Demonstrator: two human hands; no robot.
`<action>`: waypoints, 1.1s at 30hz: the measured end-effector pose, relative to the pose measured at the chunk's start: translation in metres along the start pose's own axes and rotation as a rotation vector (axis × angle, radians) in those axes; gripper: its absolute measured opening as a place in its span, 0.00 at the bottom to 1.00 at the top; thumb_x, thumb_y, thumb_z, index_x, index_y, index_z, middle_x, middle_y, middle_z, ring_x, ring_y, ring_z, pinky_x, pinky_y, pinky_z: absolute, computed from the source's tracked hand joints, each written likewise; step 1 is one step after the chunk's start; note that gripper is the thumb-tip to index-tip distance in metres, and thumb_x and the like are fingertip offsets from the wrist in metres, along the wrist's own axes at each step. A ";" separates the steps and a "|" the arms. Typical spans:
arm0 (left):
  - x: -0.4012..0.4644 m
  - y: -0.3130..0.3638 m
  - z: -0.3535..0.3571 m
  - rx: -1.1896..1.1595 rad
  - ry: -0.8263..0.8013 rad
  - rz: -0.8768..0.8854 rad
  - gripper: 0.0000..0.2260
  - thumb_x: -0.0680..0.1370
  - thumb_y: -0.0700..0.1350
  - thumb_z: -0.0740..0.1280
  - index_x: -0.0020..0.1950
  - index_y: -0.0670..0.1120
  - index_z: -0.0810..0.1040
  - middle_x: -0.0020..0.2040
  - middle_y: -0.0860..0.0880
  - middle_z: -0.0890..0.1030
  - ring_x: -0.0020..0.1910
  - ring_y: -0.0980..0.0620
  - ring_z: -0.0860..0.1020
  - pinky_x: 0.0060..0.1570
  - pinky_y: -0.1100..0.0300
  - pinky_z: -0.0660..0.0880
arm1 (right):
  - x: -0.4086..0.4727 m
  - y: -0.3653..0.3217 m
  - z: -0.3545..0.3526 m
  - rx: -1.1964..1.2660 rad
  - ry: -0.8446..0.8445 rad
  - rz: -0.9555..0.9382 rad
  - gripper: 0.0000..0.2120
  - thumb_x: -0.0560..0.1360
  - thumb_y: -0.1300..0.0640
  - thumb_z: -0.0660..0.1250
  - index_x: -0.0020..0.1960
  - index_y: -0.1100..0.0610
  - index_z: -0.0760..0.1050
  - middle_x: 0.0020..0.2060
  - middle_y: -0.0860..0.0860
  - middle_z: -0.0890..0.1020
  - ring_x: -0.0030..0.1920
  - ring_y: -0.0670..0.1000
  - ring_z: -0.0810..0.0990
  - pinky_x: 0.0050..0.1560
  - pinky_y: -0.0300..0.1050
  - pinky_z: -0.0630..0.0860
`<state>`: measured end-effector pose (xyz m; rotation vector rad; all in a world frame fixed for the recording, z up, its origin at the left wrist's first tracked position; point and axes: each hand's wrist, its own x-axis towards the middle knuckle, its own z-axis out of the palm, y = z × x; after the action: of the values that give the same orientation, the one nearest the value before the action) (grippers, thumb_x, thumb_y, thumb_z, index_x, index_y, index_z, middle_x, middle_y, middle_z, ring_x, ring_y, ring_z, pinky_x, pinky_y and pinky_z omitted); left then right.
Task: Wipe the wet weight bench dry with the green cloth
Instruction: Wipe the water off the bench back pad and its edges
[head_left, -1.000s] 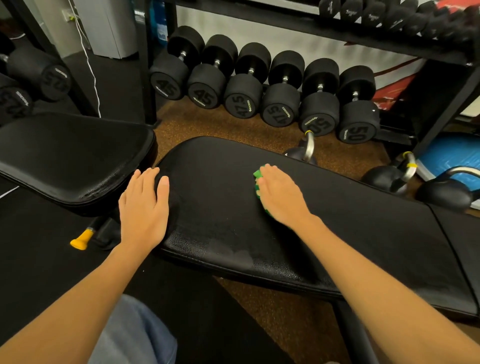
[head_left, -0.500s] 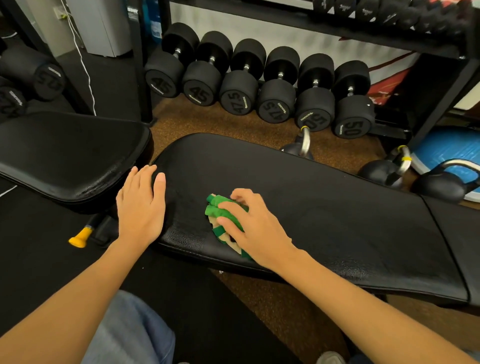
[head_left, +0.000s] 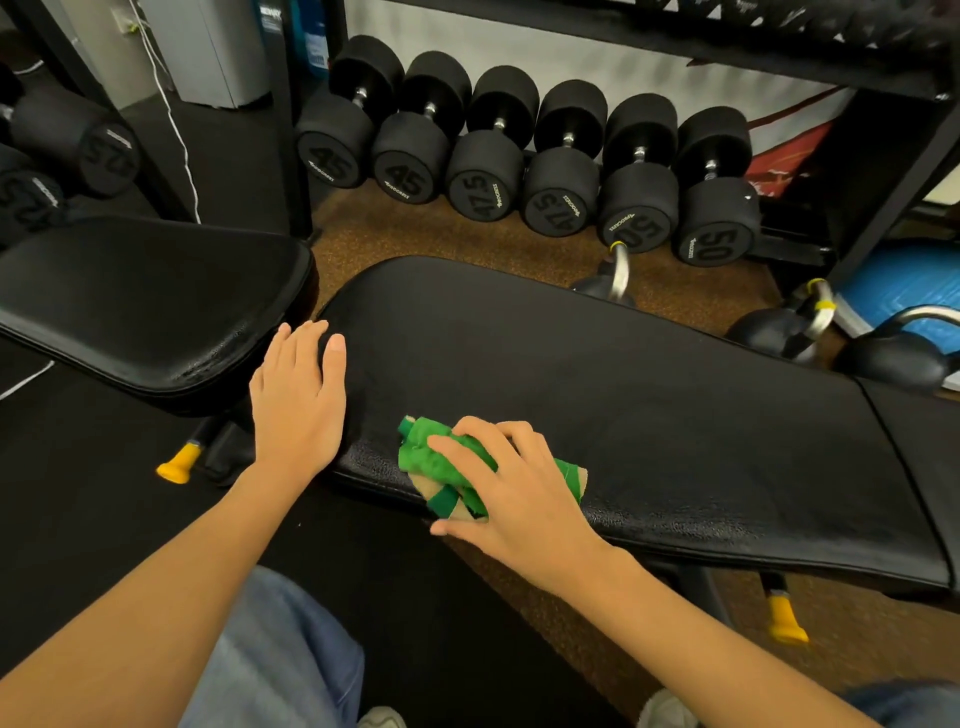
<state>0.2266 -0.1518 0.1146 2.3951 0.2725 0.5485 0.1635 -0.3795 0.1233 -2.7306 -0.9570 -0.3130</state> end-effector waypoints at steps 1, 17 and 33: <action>0.000 0.000 0.000 -0.002 -0.003 -0.001 0.20 0.84 0.53 0.50 0.71 0.47 0.68 0.72 0.49 0.69 0.76 0.50 0.57 0.71 0.47 0.54 | -0.004 0.000 0.000 0.013 0.003 -0.047 0.31 0.69 0.42 0.72 0.68 0.50 0.69 0.64 0.48 0.71 0.56 0.51 0.68 0.52 0.47 0.72; 0.000 -0.001 0.000 -0.020 -0.004 -0.009 0.20 0.83 0.54 0.50 0.71 0.48 0.68 0.72 0.49 0.69 0.76 0.51 0.57 0.71 0.48 0.54 | 0.054 0.165 -0.071 0.119 0.193 0.450 0.26 0.75 0.53 0.70 0.70 0.57 0.68 0.55 0.58 0.70 0.57 0.59 0.67 0.57 0.39 0.59; 0.000 0.000 0.001 -0.023 0.002 -0.006 0.20 0.83 0.55 0.51 0.70 0.47 0.69 0.71 0.50 0.70 0.75 0.50 0.58 0.70 0.45 0.56 | 0.044 0.123 -0.012 0.136 0.130 0.264 0.11 0.75 0.59 0.69 0.56 0.60 0.77 0.50 0.55 0.78 0.48 0.55 0.72 0.48 0.38 0.59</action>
<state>0.2273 -0.1518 0.1142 2.3703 0.2730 0.5487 0.2735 -0.4505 0.1285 -2.6327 -0.5548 -0.3572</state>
